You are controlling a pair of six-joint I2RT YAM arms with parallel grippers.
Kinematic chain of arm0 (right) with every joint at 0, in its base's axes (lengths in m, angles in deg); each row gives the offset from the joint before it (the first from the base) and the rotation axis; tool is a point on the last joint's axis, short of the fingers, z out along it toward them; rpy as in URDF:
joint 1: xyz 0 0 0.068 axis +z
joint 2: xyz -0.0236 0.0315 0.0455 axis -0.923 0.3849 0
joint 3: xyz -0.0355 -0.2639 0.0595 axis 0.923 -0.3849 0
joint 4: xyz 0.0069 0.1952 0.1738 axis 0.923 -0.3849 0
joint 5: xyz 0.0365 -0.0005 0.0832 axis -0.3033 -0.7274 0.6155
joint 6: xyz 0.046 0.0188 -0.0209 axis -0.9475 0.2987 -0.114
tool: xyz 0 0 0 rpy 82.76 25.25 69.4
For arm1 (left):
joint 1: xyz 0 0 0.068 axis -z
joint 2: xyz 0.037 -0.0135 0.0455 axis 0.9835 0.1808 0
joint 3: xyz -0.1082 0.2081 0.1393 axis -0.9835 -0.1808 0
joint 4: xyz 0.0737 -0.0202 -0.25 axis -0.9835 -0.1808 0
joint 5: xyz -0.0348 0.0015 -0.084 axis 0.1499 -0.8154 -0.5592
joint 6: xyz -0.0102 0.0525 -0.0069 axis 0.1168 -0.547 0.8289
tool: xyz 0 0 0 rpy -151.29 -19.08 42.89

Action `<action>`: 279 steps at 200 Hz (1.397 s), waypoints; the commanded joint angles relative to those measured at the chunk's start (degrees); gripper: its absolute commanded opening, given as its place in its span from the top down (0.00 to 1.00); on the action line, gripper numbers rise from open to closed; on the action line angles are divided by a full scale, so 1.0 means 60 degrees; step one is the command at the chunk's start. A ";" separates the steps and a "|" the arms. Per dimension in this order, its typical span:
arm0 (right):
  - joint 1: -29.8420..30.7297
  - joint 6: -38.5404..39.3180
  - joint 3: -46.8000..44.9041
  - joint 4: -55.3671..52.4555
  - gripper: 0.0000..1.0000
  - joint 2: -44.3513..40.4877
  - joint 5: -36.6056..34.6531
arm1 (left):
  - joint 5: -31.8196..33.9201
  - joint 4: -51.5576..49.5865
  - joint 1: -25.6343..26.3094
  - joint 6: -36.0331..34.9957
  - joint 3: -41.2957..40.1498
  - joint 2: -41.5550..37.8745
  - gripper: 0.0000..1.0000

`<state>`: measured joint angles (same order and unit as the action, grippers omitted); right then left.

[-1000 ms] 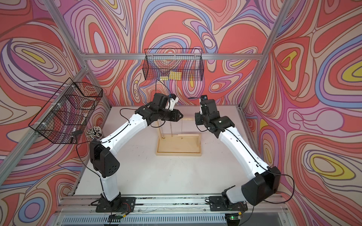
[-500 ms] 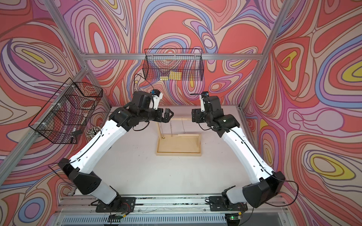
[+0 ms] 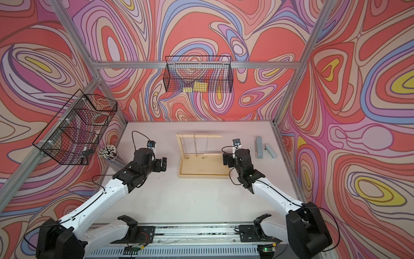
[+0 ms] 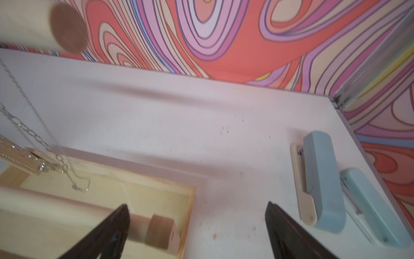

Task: Hang the necklace on the jewelry display stand
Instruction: Reset both arms

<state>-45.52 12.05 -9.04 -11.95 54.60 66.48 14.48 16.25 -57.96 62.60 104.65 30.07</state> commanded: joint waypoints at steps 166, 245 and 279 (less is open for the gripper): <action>-0.3409 -0.0204 -0.1728 0.6764 0.03 0.3055 0.0964 | -0.1734 1.0217 -0.3399 -0.1537 -0.3056 0.4366 0.04; -0.3362 -0.0382 -0.1315 0.7678 0.02 0.4938 0.0136 | -0.1726 1.0275 -0.3405 -0.1525 -0.3068 0.4374 0.01; -0.3358 -0.0369 -0.1316 0.7721 0.02 0.4944 0.0154 | -0.1719 1.0300 -0.3399 -0.1525 -0.3076 0.4362 0.01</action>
<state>-65.73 10.20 -17.56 33.17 84.63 68.25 4.75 76.27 -78.13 53.11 85.70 56.32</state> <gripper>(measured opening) 0.984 0.992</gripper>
